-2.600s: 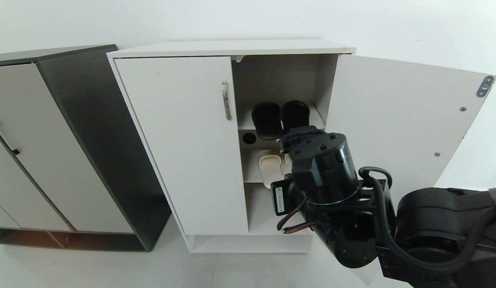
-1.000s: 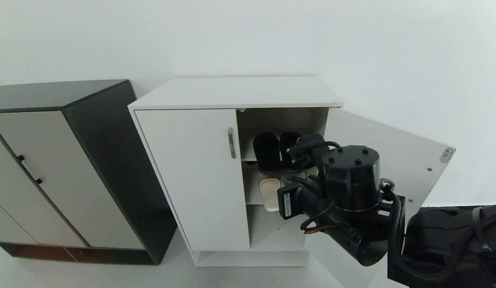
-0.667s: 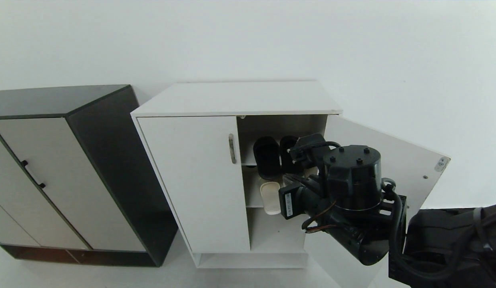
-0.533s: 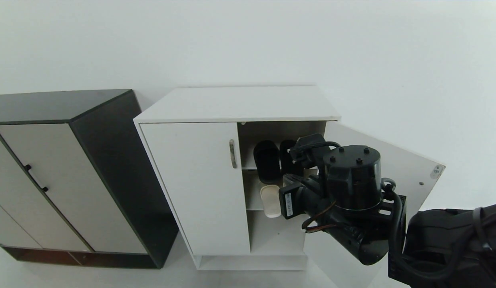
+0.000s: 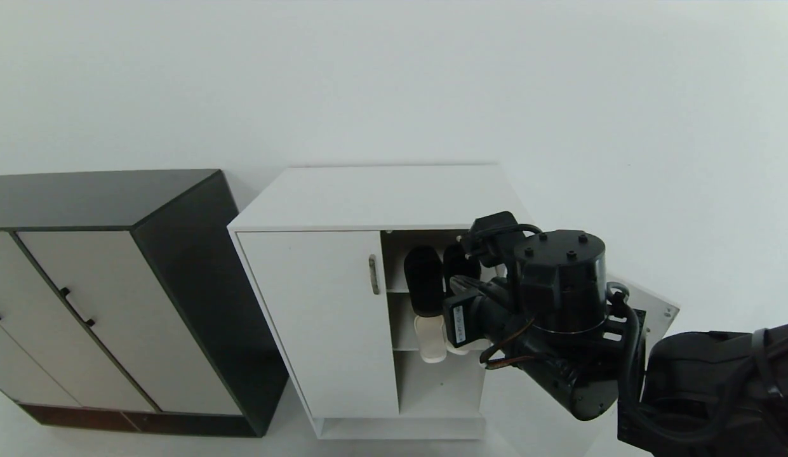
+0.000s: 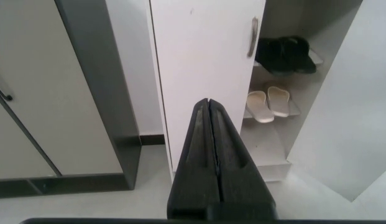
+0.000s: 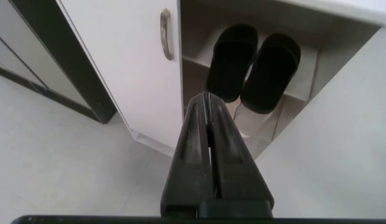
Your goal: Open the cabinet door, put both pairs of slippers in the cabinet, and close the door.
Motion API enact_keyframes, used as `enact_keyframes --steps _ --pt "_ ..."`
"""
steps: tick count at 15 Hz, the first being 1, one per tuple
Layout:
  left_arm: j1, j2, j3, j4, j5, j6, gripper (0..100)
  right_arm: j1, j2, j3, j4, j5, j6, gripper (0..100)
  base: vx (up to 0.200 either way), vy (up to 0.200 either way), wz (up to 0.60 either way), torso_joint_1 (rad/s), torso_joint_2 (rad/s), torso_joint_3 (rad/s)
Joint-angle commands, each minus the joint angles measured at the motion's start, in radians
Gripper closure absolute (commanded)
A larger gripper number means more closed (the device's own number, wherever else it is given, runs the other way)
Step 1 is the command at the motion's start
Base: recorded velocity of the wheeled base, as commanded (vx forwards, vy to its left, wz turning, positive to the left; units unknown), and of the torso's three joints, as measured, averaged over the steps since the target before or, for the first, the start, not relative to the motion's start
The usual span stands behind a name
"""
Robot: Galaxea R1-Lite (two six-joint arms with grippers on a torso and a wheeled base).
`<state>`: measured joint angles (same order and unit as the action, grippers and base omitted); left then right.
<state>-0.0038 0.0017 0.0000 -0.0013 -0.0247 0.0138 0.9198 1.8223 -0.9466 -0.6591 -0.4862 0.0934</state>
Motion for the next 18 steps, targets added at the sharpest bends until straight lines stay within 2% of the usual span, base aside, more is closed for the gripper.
enact_keyframes --steps 1,7,14,18 --pt "-0.001 0.000 0.000 0.000 0.000 0.000 100 0.001 -0.002 0.000 0.000 0.000 0.000 100 0.000 0.000 0.00 0.227 -0.55 -0.315" --pt "-0.001 0.000 0.000 0.000 0.000 0.000 100 0.001 0.000 0.002 -0.005 -0.006 -0.012 100 0.000 0.000 0.00 0.245 -0.56 -0.315" --pt "0.001 0.000 0.000 0.000 0.000 0.000 100 0.001 0.005 0.003 -0.005 -0.006 -0.017 100 0.000 0.000 0.00 0.020 -0.04 -0.022" --pt "-0.001 0.000 0.000 0.000 0.000 0.000 100 0.001 0.005 0.012 -0.005 -0.006 -0.018 100 0.000 0.000 -0.60 0.001 0.00 0.001"
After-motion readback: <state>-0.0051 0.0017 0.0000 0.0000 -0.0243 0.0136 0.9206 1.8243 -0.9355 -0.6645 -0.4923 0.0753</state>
